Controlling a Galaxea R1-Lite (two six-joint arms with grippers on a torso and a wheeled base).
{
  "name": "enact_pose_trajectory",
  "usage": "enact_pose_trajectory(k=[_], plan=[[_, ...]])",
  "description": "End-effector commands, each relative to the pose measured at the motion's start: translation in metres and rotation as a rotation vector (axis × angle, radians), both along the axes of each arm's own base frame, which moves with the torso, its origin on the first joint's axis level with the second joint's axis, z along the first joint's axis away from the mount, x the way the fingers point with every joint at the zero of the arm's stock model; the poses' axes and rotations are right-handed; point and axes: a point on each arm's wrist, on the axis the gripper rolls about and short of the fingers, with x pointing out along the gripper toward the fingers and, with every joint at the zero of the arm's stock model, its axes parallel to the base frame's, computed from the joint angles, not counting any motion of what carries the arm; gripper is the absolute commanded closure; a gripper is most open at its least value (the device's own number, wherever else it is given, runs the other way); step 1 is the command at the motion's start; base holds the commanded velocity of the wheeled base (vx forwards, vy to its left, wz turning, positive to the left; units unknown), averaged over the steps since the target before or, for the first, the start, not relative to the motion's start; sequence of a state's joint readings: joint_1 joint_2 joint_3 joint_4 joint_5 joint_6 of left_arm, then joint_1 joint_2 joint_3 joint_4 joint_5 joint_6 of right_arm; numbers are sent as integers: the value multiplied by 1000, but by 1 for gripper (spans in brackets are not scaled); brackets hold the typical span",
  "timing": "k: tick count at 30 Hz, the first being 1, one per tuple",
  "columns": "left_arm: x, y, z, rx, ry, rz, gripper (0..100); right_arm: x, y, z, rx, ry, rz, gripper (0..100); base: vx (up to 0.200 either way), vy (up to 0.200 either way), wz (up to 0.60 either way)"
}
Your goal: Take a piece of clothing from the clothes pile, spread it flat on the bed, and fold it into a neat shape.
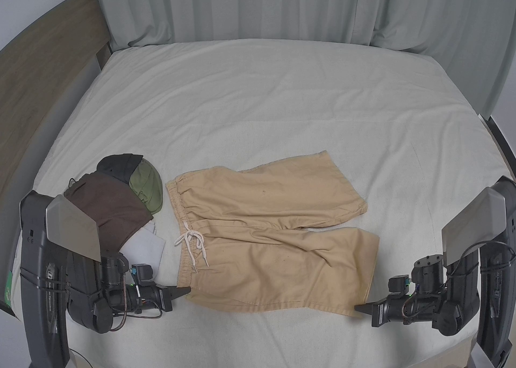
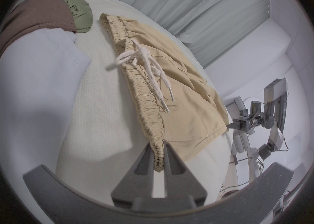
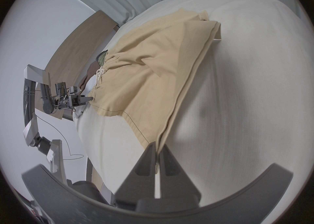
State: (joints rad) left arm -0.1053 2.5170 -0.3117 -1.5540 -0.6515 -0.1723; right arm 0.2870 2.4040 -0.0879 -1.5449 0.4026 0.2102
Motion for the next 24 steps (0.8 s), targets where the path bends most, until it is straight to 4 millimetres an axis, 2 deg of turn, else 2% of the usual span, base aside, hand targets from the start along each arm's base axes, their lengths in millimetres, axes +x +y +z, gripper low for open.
enact_pose_trajectory(k=[1,8,24], plan=[[-7,7,1,3,8,-14,100,-6,-8,1,-8,19,-4,100,0,0,0],[-14,18,5,-2,5,-18,100,-17,-19,1,-30,54,-7,100,0,0,0],[-24,26,5,9,3,-39,100,-16,-27,-2,-36,77,-45,100,0,0,0]])
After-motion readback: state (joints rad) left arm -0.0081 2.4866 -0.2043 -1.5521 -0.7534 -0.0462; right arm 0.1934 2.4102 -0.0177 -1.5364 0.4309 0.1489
